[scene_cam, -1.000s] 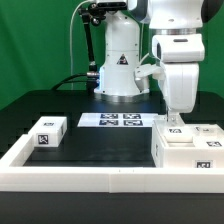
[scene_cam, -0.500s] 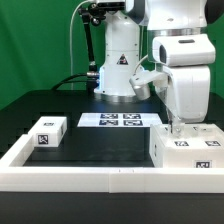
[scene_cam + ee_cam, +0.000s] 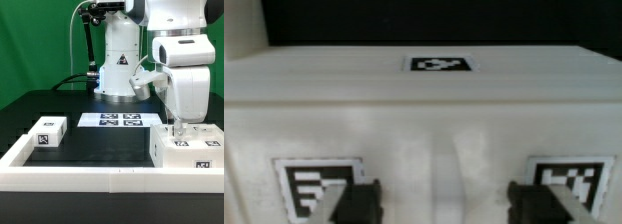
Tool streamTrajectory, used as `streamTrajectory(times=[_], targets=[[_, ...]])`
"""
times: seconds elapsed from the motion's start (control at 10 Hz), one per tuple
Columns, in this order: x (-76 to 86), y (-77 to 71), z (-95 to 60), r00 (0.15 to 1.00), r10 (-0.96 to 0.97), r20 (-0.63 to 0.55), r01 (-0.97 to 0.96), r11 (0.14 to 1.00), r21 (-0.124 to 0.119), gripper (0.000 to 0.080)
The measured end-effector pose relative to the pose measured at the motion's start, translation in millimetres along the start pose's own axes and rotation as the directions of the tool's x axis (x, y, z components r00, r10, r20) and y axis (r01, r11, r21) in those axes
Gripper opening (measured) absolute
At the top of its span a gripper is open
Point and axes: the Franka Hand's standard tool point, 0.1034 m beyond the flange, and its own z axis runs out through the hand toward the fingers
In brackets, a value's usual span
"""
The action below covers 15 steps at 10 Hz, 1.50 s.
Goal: Assemble cabinet
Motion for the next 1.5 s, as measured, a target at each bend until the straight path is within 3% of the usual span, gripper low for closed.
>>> streamTrajectory(times=[0.1,0.2,0.3,0.7,0.8,1.2,1.5], targets=[[-0.5,-1.1,0.4,1.0,-0.001,0.001,0.001,1.0,0.007,0.0518],[-1.2,8.5,4.7,1.0,-0.005,-0.004,0.005,1.0,0.002,0.0666],[-1.0,7.1,4.3,1.0,-0.003,-0.003,0.003,1.0,0.003,0.077],[-1.3,7.1,4.2,1.0,-0.002,-0.003,0.002,1.0,0.002,0.0797],[-0.3,4.9,0.7,1.0,0.017,-0.001,-0.017,1.0,-0.007,0.0797],[3.7,-23.2,-27.7,0.988,0.15,0.025,-0.15,0.989,-0.013,0.0797],[2.9,-27.6,-25.8,0.983,0.181,0.025,-0.18,0.984,-0.009,0.0797]])
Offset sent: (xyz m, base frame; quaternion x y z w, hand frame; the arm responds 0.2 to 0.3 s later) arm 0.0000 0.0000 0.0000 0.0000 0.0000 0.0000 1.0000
